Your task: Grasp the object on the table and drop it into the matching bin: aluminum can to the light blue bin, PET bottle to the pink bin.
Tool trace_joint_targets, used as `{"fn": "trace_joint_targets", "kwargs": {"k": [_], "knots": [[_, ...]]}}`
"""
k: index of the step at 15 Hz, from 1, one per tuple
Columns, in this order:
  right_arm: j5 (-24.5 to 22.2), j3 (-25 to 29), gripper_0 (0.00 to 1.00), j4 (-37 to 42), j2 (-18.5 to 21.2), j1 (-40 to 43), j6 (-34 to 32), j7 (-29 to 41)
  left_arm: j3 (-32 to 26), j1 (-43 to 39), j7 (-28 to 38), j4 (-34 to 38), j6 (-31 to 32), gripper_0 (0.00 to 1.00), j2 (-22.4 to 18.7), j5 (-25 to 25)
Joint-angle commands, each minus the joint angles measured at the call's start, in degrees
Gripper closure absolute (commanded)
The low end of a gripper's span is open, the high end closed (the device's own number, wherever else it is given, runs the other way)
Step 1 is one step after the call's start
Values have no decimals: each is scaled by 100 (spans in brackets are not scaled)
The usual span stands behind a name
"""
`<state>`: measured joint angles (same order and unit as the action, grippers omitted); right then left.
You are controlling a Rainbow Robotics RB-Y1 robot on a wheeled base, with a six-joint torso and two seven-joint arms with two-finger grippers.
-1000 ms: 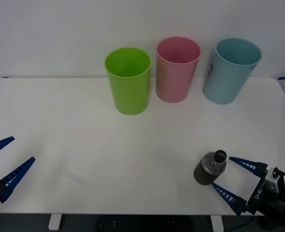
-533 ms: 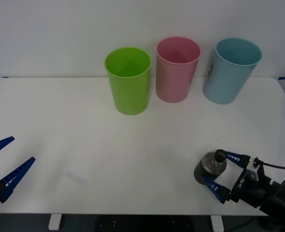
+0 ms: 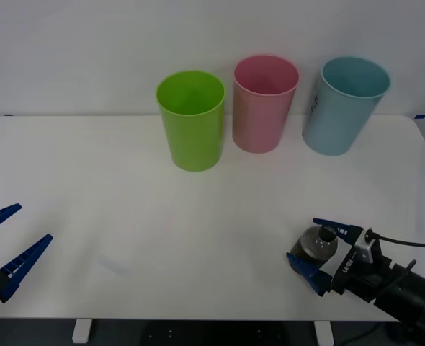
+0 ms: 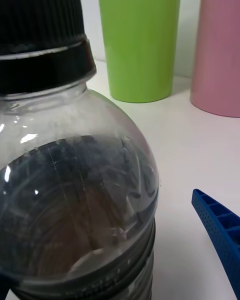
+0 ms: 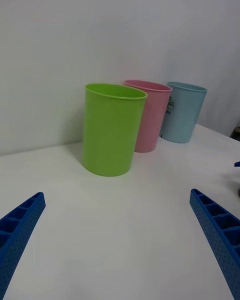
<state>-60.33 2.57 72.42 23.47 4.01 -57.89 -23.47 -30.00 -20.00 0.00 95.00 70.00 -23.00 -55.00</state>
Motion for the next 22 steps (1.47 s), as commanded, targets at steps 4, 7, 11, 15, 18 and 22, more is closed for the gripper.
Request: {"fn": "trace_joint_targets", "kwargs": {"k": [4, 7, 11, 15, 18, 22], "knots": [[48, -2, 100, 0, -1, 3, 5, -97, 0, 0, 0, 0, 0, 0, 0, 0], [65, -10, 100, 0, -1, -6, -3, -132, 0, 0, 0, 0, 0, 0, 0, 0], [118, 7, 100, 0, 8, -6, -12, -141, 0, 0, 0, 0, 0, 0, 0, 0], [153, 157, 100, 97, 34, -6, -21, -62, 0, 0, 0, 0, 0, 0, 0, 0], [171, 288, 100, 317, 61, 38, -3, 158, 0, 0, 0, 0, 0, 0, 0, 0], [171, 438, 100, 870, 96, 152, 181, 967, 0, 0, 0, 0, 0, 0, 0, 0]]}}
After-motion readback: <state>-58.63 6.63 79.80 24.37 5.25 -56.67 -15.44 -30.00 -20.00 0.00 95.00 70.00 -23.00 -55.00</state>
